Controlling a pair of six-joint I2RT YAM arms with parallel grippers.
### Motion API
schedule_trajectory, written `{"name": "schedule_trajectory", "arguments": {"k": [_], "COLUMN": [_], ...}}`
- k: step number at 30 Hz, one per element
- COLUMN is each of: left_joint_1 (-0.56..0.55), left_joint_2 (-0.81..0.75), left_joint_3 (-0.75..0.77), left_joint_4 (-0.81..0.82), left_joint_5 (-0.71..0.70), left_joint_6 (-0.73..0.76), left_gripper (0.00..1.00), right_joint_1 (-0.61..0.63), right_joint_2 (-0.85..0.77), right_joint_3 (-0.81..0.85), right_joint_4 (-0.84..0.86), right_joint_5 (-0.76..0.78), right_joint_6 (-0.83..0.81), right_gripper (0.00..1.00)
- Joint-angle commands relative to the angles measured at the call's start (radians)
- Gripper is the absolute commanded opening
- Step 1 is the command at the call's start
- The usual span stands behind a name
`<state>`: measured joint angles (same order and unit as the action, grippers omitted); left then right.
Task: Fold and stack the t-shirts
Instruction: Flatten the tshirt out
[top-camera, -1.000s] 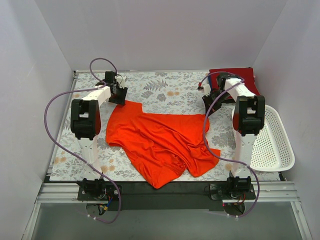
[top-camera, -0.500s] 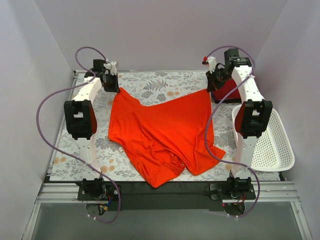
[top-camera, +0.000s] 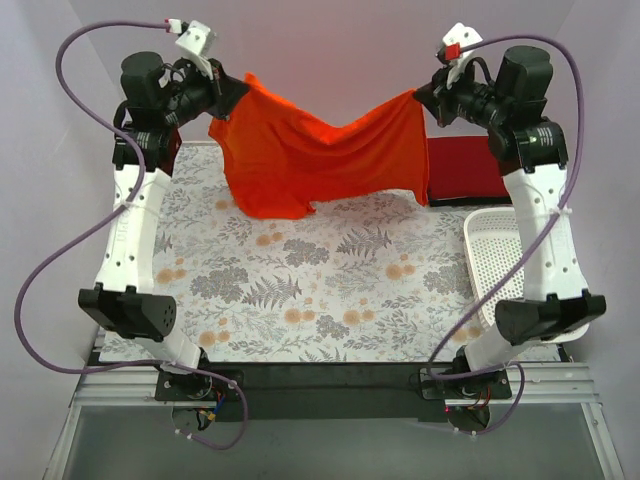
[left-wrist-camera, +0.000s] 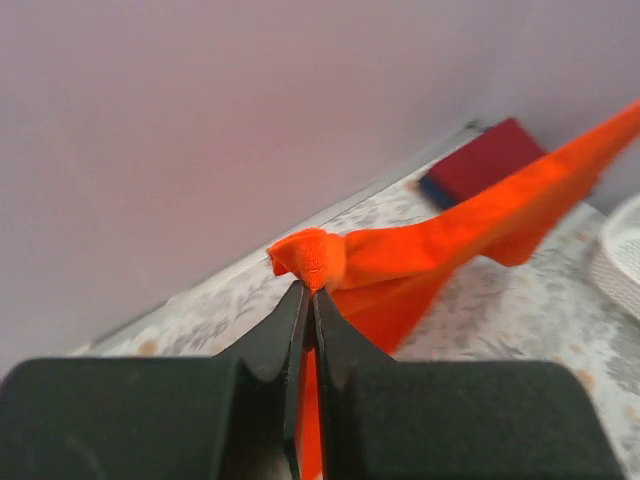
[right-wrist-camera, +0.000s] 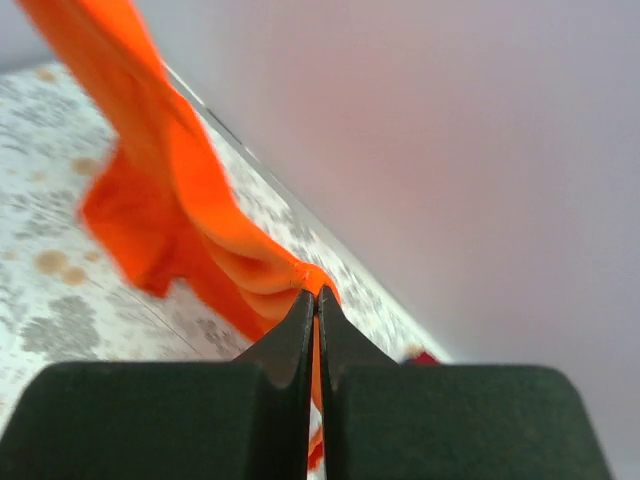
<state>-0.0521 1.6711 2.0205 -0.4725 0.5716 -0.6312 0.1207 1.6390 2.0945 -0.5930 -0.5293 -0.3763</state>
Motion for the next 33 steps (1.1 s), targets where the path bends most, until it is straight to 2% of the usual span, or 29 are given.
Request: {"name": "schedule_trajectory", "arguments": {"k": [1,2,3,5,7,9,11,12,14,15,16,18,19,20,21,22,24,26,29,30,31,33], "left_joint_1": [-0.06,-0.037,0.033,0.151,0.173,0.172,0.16,0.109,0.007,-0.036,-0.041,-0.026,0.006,0.108,0.147,0.167,0.167,0.156,0.156,0.155,0.155,0.156], "left_joint_2": [-0.109,-0.108,-0.109,-0.123,-0.131,-0.134,-0.142,-0.149,-0.195,-0.206,-0.214,-0.202,-0.188,-0.151,-0.119,-0.087,-0.027,-0.034,-0.085,-0.1,-0.131,-0.142], "left_joint_3": [-0.002,0.021,0.041,0.078,0.081,0.075,0.035,0.017,-0.05,-0.069,-0.077,-0.045,-0.023,0.038,0.081,0.14,0.254,0.253,0.247,0.233,0.192,0.161], "left_joint_4": [0.044,0.046,0.067,0.133,0.158,0.169,0.164,0.157,0.127,0.126,0.124,0.124,0.135,0.165,0.17,0.164,0.17,0.204,0.253,0.279,0.303,0.371], "left_joint_5": [-0.005,-0.045,-0.08,-0.236,-0.248,-0.163,0.017,0.064,0.083,0.092,0.082,-0.121,-0.171,-0.226,-0.233,-0.222,0.06,0.085,0.01,-0.095,-0.143,-0.225], "left_joint_6": [0.053,0.004,-0.033,-0.134,-0.145,-0.163,-0.182,-0.173,-0.076,-0.067,-0.08,-0.099,-0.155,-0.203,-0.256,-0.277,-0.284,-0.327,-0.32,-0.314,-0.305,-0.274], "left_gripper": [0.0,0.0,0.0,0.0,0.0,0.0,0.0,0.0,0.0,0.0,0.0,0.0,0.0,0.0,0.0,0.0,0.0,0.0,0.0,0.0,0.0,0.0], "right_joint_1": [0.1,0.099,0.096,0.013,-0.016,-0.016,0.002,0.067,0.149,0.225,0.249,0.254,0.244,0.223,0.162,0.133,0.115,0.12,0.149,0.151,0.149,0.151], "right_joint_2": [-0.137,-0.151,-0.157,-0.165,-0.174,-0.192,-0.199,-0.2,-0.205,-0.212,-0.212,-0.19,-0.176,-0.16,-0.125,-0.105,-0.062,-0.07,-0.172,-0.195,-0.212,-0.219], "right_joint_3": [-0.076,-0.07,-0.056,-0.031,-0.05,-0.105,-0.135,-0.149,-0.156,-0.153,-0.142,-0.105,-0.062,-0.035,-0.01,0.051,0.128,0.122,0.028,-0.003,-0.029,-0.065], "right_joint_4": [0.195,0.218,0.24,0.326,0.353,0.374,0.389,0.384,0.362,0.354,0.349,0.346,0.346,0.355,0.396,0.415,0.43,0.433,0.472,0.501,0.568,0.582], "right_joint_5": [0.027,0.142,0.207,0.306,0.322,0.275,0.201,0.162,0.119,0.115,0.115,0.181,0.239,0.312,0.334,0.341,0.275,0.218,0.199,0.219,0.251,0.328], "right_joint_6": [0.04,0.04,0.01,0.016,0.024,0.049,0.088,0.086,0.047,0.04,0.043,0.04,0.018,-0.007,0.01,0.029,0.059,0.074,0.071,0.054,0.039,-0.024], "right_gripper": [0.01,0.01,0.01,0.01,0.01,0.01,0.01,0.01,0.01,0.01,0.01,0.01,0.01,0.01,0.01,0.01,0.01,0.01,0.01,0.01,0.01,0.01]}}
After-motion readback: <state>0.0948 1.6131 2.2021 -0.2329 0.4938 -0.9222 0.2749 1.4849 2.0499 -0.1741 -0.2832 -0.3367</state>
